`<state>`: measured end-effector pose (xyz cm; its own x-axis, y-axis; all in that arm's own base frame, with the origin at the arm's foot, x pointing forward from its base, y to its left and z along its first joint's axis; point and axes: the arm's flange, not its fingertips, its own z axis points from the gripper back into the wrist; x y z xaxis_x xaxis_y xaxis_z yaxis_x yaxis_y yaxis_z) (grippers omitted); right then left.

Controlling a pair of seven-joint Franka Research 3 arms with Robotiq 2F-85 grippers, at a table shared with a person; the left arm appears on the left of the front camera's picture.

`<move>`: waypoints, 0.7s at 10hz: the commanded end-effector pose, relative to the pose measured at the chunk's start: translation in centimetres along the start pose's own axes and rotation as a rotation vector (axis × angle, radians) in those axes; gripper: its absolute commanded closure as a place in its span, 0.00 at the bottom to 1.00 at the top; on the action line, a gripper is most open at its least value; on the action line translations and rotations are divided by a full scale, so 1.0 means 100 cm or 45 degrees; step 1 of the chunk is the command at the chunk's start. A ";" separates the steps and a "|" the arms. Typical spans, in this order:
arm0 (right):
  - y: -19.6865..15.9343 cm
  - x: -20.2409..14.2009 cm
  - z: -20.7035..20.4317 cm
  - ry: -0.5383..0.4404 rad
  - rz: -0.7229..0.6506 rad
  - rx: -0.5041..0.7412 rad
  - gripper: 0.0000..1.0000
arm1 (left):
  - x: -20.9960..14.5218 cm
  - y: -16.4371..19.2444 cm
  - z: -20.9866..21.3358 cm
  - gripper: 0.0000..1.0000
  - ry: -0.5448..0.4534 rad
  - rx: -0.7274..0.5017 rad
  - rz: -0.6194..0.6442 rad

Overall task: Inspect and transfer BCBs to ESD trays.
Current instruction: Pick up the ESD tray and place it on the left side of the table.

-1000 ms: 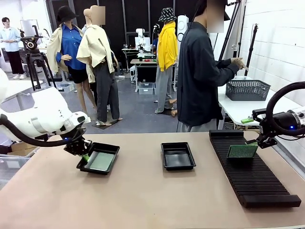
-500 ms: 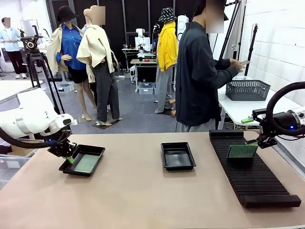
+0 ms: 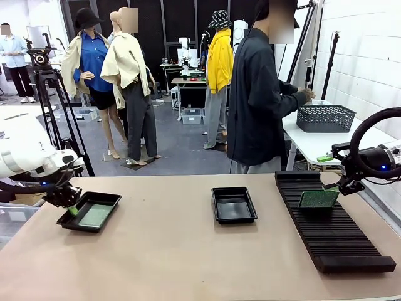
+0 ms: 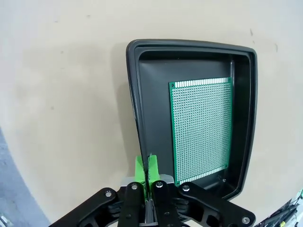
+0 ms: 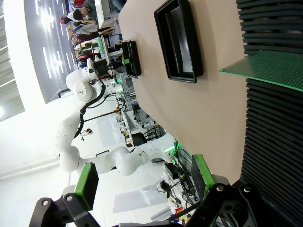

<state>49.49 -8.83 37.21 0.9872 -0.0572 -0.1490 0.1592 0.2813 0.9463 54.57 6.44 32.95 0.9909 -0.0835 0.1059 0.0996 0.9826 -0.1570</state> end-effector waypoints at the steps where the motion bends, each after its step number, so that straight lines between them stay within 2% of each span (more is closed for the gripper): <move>1: 0.002 -0.002 -0.001 0.001 0.004 0.001 0.00 | 0.005 0.019 0.002 1.00 0.008 -0.040 -0.011; 7: 0.002 -0.002 -0.001 0.001 0.004 0.001 0.00 | -0.006 0.076 -0.009 1.00 -0.052 -0.124 0.127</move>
<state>49.49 -8.83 37.22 0.9872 -0.0572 -0.1490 0.1591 0.2813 0.9463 54.88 12.95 31.21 0.9934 0.0230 0.1120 0.0031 0.9738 -0.2275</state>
